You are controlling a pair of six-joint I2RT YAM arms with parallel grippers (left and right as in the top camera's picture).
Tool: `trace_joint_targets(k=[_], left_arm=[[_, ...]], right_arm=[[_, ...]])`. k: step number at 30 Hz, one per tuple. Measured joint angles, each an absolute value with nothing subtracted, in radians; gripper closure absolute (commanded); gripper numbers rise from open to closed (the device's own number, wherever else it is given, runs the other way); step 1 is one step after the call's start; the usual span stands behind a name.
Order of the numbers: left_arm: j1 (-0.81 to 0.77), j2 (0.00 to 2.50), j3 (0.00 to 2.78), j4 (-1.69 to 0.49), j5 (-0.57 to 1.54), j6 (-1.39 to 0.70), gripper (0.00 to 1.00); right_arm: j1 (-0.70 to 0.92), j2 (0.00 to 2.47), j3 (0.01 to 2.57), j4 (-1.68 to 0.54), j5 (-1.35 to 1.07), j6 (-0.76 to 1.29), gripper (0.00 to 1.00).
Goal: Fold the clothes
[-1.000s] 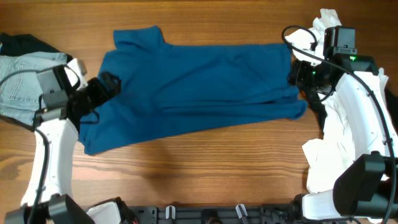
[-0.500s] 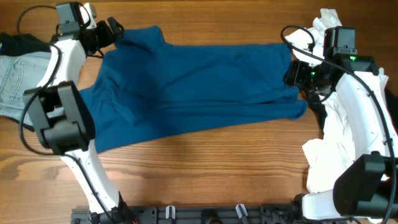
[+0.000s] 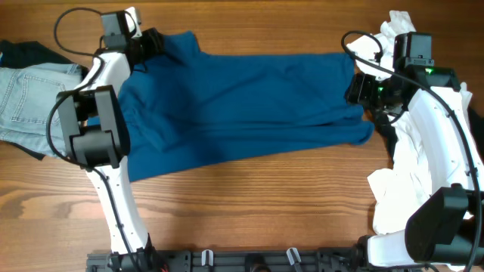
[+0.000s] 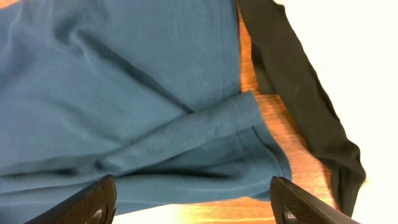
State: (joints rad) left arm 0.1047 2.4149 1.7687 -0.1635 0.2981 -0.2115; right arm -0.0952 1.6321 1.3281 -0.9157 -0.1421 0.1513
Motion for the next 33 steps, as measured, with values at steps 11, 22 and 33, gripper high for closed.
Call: trace_joint_targets(k=[11, 22, 33], left_arm=[[0.136, 2.361, 1.769, -0.365, 0.296, -0.242, 0.94], [0.138, 2.178, 1.774, -0.672, 0.296, -0.245, 0.96], [0.138, 2.178, 1.774, -0.733, 0.297, -0.245, 0.96]], right_arm=[[-0.095, 1.775, 1.367, -0.712, -0.165, 0.105, 0.27], [-0.095, 2.185, 1.594, -0.429, -0.183, 0.105, 0.29], [-0.075, 2.267, 1.596, -0.289, -0.178, 0.226, 0.93]])
